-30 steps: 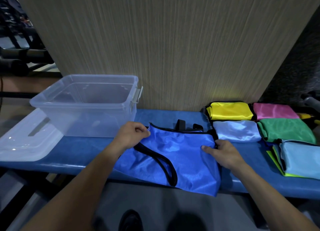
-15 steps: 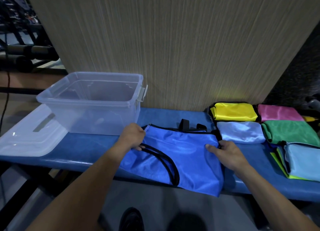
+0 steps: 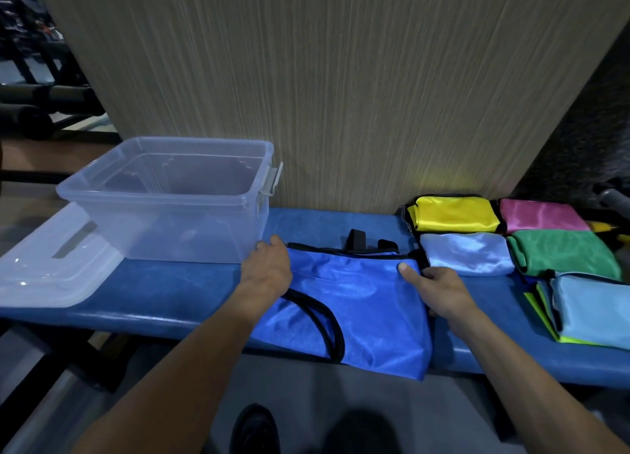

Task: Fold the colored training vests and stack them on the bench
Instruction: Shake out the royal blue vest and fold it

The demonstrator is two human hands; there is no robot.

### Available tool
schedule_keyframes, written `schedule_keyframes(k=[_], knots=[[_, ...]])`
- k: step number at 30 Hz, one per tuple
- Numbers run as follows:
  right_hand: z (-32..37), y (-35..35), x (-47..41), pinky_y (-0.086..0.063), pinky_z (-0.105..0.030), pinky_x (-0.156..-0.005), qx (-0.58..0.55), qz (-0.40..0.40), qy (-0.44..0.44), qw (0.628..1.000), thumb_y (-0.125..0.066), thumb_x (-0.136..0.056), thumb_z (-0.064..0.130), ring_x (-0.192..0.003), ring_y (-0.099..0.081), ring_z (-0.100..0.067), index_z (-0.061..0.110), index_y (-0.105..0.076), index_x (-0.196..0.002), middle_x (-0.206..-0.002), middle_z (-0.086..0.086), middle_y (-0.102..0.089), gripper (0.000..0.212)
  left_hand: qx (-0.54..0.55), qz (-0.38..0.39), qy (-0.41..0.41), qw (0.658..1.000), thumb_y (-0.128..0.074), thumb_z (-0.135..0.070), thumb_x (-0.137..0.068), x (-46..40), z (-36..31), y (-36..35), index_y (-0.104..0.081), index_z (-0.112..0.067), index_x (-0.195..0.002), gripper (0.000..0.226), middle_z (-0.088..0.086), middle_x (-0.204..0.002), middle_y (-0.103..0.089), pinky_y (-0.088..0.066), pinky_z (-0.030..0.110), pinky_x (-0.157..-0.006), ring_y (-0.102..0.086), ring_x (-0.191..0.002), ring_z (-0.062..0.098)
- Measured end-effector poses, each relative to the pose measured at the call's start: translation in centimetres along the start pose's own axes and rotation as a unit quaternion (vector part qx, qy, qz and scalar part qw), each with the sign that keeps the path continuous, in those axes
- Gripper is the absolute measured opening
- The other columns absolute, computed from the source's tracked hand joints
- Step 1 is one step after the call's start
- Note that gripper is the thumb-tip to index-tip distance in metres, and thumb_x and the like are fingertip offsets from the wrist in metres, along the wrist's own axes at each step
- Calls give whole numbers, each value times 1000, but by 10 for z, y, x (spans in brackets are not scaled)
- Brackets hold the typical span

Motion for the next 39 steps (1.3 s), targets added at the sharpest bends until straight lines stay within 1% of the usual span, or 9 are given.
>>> schedule_keyframes(k=[8,15,17,19,23,28,33,38,39], knots=[[9,-2,4,-49,-43,-63,87,-11,29,996,-67,-81,70,-66,-58,-26,14,-45,-70,-63,-2,-52,61,-30,-99,-61,993,-46,8,-94,1,-11,34,-32,-4,-140,49,19,-125,-46,-40,40,-66,-62,-96,38],[14,-5,5,-38,-38,-57,124,-12,45,991,-63,-86,68,-57,-50,-22,14,-38,-65,-56,-2,-46,63,-177,-137,-122,967,-60,-17,-95,18,-29,27,-41,-12,-137,46,11,-142,-36,-46,38,-87,-44,-124,31],[14,-5,4,-37,-36,-56,140,-18,33,989,-63,-88,65,-59,-49,-22,15,-39,-66,-58,-1,-46,60,-101,-92,-204,970,-48,-38,-103,27,-43,11,-38,-17,-145,47,8,-152,-29,-41,44,-103,-34,-135,32],[15,-7,5,-35,-34,-55,147,-25,23,989,-64,-89,62,-60,-48,-22,16,-39,-67,-61,-1,-46,57,-37,45,-240,969,-33,-60,-103,35,-48,-20,-18,-31,-159,65,2,-168,-5,-18,55,-121,-8,-152,34],[17,-10,8,-32,-32,-53,112,-43,26,992,-71,-91,43,-56,-43,-21,15,-36,-64,-58,-2,-42,53,-61,159,-222,960,-14,-83,-90,39,-41,-57,21,-47,-154,81,-6,-161,37,19,64,-117,34,-148,35],[17,23,6,-30,-32,-50,111,-60,52,991,-77,-88,30,-53,-43,-20,13,-38,-61,-56,-4,-42,50,-59,179,-241,952,-18,-84,-90,54,-68,-63,25,-49,-151,83,-5,-158,42,21,64,-115,39,-144,35],[16,25,8,-46,-31,-54,159,56,54,984,-77,-86,46,-52,-57,-19,8,-52,-65,-55,-5,-57,50,-71,210,-238,946,-25,-92,-82,38,-63,-58,22,-52,-152,93,-10,-158,40,19,63,-117,36,-146,32],[53,54,1,-54,-35,-80,215,-98,171,957,-66,-92,18,-95,-69,-28,17,-69,-94,-92,-4,-75,4,-67,221,-250,940,-31,-94,-79,26,-50,-56,21,-56,-150,96,-15,-157,40,18,61,-118,35,-148,28],[58,50,-1,-51,-33,-83,230,-95,199,948,-64,-91,11,-101,-66,-29,16,-69,-106,-100,-4,-73,17,-60,222,-254,940,-32,-94,-79,26,-50,-55,20,-56,-150,96,-16,-157,39,18,61,-118,35,-148,27]])
Point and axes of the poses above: each hand's wrist, its own x-axis away from the middle knuckle, its own y-axis out of the back of the hand, z = x × y, the point moved 7 cm from there along -x, towards the middle knuckle
